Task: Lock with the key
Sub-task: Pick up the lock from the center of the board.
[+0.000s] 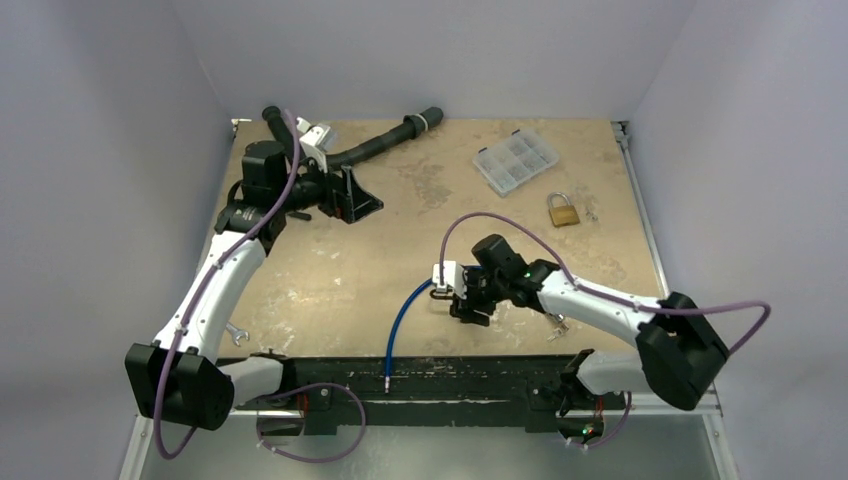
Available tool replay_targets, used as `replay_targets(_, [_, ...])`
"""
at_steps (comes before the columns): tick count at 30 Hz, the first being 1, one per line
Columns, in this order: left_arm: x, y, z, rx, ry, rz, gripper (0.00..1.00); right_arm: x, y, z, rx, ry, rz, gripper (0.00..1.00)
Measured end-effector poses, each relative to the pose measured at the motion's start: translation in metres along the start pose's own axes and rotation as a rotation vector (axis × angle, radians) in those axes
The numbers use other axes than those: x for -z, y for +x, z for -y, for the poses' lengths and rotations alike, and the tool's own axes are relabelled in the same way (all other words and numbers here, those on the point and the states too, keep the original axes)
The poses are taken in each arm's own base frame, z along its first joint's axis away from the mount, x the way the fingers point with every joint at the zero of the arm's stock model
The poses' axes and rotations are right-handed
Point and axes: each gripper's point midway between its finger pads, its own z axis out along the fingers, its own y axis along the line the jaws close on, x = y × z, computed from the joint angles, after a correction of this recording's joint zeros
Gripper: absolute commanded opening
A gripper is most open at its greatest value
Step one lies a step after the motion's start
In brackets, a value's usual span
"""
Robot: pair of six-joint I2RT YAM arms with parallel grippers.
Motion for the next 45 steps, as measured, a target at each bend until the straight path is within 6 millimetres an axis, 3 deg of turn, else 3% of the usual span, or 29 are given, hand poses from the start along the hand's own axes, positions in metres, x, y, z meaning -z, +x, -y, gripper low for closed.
replay_targets(7, [0.012,0.026,0.014,-0.199,0.106,-0.060,0.99,0.035,-0.039,0.005,0.058,0.058,0.135,0.51])
replay_targets(13, [0.029,0.054,0.029,-0.480,0.179,-0.103,0.91,0.058,-0.073,0.015,0.083,0.109,0.228,0.49])
replay_targets(18, [0.026,0.082,0.046,-0.732,0.268,-0.150,0.83,0.069,-0.094,0.019,0.105,0.117,0.284,0.48])
replay_targets(25, [0.011,0.119,0.053,-0.980,0.349,-0.220,0.71,0.081,-0.122,0.022,0.115,0.099,0.349,0.48])
replay_targets(37, [-0.023,0.117,0.071,-1.171,0.366,-0.171,0.53,0.084,-0.138,0.017,0.111,0.067,0.384,0.48])
replay_targets(40, [-0.028,0.118,0.074,-1.181,0.370,-0.169,0.42,0.082,-0.137,0.016,0.106,0.055,0.382,0.48])
replay_targets(45, [-0.031,0.119,0.078,-1.173,0.366,-0.169,0.13,0.083,-0.138,0.015,0.099,0.049,0.386,0.49])
